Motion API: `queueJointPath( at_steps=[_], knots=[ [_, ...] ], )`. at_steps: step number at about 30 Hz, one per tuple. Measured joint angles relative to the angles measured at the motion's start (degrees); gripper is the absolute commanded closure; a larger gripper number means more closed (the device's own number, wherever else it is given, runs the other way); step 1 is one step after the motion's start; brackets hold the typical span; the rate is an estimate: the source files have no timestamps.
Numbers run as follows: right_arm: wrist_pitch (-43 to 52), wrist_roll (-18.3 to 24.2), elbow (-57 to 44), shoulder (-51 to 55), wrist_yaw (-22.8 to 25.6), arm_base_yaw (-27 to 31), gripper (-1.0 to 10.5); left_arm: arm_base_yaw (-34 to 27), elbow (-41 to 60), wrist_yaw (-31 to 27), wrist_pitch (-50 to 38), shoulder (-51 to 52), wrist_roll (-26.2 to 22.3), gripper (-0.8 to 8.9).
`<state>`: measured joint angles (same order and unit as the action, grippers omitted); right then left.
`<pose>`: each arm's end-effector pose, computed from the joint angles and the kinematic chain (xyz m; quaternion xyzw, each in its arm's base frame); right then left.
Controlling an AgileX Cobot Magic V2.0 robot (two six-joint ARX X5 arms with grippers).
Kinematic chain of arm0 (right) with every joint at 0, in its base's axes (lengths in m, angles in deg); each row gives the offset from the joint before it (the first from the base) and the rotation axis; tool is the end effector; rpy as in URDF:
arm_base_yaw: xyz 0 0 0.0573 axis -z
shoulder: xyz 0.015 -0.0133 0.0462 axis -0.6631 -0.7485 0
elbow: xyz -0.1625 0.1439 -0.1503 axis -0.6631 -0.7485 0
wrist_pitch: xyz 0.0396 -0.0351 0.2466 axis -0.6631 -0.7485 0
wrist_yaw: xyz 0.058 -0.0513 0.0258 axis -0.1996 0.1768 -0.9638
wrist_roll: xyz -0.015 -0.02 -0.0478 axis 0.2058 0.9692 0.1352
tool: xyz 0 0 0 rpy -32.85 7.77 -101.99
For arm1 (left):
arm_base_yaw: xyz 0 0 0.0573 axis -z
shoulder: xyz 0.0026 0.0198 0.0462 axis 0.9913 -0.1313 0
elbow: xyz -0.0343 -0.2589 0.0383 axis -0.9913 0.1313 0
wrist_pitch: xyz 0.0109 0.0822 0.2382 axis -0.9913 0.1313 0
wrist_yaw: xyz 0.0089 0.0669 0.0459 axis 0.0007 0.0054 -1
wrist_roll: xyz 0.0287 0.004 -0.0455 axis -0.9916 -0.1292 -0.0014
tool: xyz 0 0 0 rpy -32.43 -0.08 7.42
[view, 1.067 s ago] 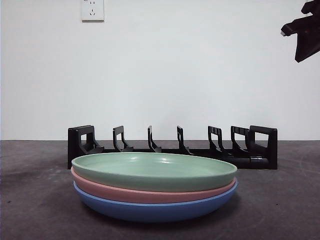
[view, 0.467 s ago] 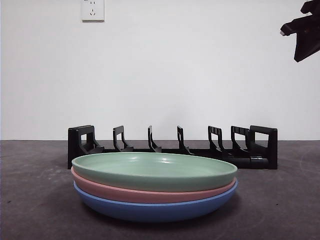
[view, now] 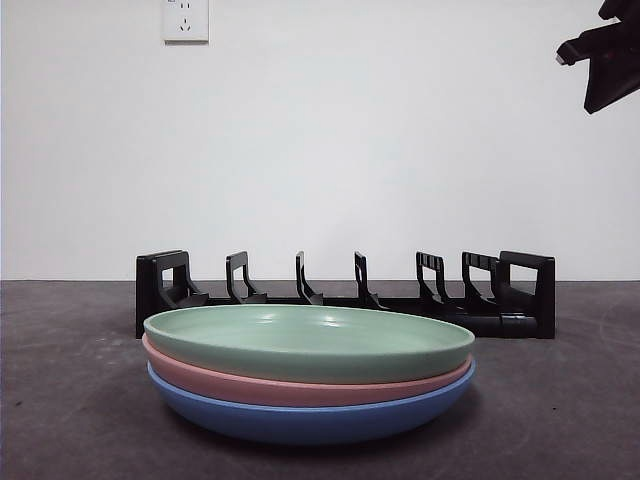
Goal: Place the plate
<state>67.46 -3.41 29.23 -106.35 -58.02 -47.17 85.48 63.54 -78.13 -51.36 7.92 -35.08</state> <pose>0.2754 0.0264 0.3164 -0.1494 0.2101 0.0650 0.9640 0.0958 -0.0035 0.1649 0.0223 0.0344 -0.0001 0.9992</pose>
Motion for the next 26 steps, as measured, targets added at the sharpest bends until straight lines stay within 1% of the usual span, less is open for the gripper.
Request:
queueJointPath(
  at_steps=[3, 4, 6, 8, 10, 12, 15, 18, 24, 26],
  knots=[
    [-1.6, 0.2, 0.0, 1.5, 0.6, 0.0, 9.3, 0.0, 0.0, 0.0, 0.0, 0.0, 0.0, 8.06],
    [-1.8, 0.2, -0.6, 4.0, 0.0, 0.0, 9.3, 0.0, 0.0, 0.0, 0.0, 0.0, 0.0, 8.06],
    [1.4, 0.2, -4.4, 10.4, -0.1, 0.9, 9.3, 0.0, 0.0, 0.0, 0.0, 0.0, 0.0, 8.06],
    [6.6, -0.1, -10.6, 17.2, -0.2, 2.1, 9.3, 0.0, 0.0, 0.0, 0.0, 0.0, 0.0, 8.06],
    [11.9, -1.5, -19.5, 25.1, 0.0, 3.6, 9.3, 0.0, 0.0, 0.0, 0.0, 0.0, 0.0, 8.06],
    [14.7, -2.9, -27.8, 32.2, 0.3, 4.2, 9.3, 0.0, 0.0, 0.0, 0.0, 0.0, 0.0, 8.06],
    [13.8, -5.1, -39.5, 43.2, 0.0, 4.0, 9.3, 0.0, 0.0, 0.0, 0.0, 0.0, 0.0, 8.06],
    [11.1, -7.1, -47.6, 52.8, 0.0, 3.8, 9.3, 0.0, 0.0, 0.0, 0.0, 0.0, 0.0, 8.06],
    [6.3, -8.5, -57.3, 68.0, 0.2, 3.9, 9.3, 0.0, 0.0, 0.0, 0.0, 0.0, 0.0, 8.06],
    [3.3, -8.6, -57.8, 71.1, 0.3, 3.9, 9.3, 0.0, 0.0, 0.0, 0.0, 0.0, 0.0, 8.06]
  ],
)
